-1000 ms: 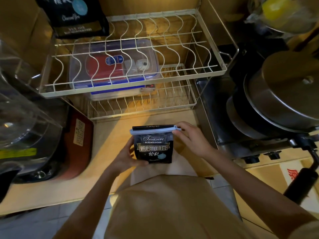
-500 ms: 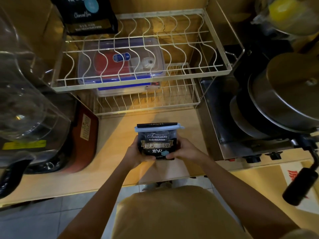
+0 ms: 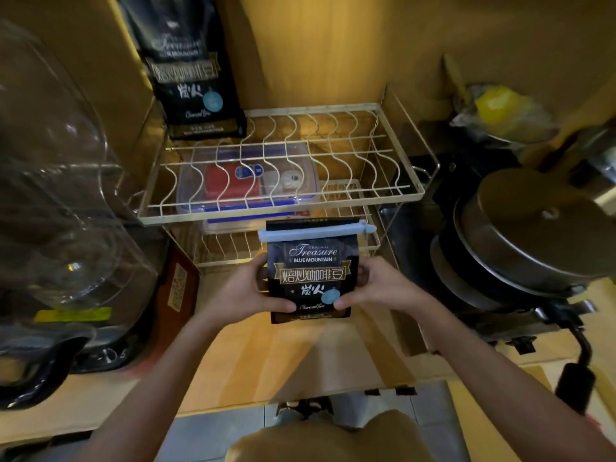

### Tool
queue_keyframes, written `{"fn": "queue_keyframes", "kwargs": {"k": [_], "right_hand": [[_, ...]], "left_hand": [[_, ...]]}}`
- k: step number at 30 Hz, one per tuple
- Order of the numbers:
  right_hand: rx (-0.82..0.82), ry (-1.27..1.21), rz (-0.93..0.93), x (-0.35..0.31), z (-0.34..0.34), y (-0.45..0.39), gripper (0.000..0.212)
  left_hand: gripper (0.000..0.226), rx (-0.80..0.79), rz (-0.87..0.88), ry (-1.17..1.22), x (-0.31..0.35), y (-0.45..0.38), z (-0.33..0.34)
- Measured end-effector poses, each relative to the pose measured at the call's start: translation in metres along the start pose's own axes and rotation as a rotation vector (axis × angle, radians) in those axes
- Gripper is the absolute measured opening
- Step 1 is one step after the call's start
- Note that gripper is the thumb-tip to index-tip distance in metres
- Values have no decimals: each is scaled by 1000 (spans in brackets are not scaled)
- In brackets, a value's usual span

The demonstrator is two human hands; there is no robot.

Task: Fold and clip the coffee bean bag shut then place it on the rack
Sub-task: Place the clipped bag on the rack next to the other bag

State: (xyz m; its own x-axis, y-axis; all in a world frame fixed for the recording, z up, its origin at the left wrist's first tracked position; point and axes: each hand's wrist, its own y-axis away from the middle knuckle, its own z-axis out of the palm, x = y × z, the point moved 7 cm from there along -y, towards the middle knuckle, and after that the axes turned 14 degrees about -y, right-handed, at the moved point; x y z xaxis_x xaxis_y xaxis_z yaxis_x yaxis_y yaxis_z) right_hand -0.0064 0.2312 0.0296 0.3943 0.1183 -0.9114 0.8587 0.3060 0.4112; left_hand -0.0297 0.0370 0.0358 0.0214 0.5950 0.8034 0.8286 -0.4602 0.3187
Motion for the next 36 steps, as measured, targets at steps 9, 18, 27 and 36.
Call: {"fn": "queue_keyframes", "kwargs": {"k": [9,18,27,36], "right_hand": [[21,78,-276,-128,-22,12,47],[144,5,-535,-231,-51,-2,46],[239,-227,-712,-282,-73,-58,59],[291,-312,-598,-242,-79,-124,48]], "left_hand": [[50,78,207,34,102,0,-85],[43,322,332,53,172,-19,-159],[29,800,341,24,191,-57,-211],[35,1010,178,-147,164,-97,-201]]}}
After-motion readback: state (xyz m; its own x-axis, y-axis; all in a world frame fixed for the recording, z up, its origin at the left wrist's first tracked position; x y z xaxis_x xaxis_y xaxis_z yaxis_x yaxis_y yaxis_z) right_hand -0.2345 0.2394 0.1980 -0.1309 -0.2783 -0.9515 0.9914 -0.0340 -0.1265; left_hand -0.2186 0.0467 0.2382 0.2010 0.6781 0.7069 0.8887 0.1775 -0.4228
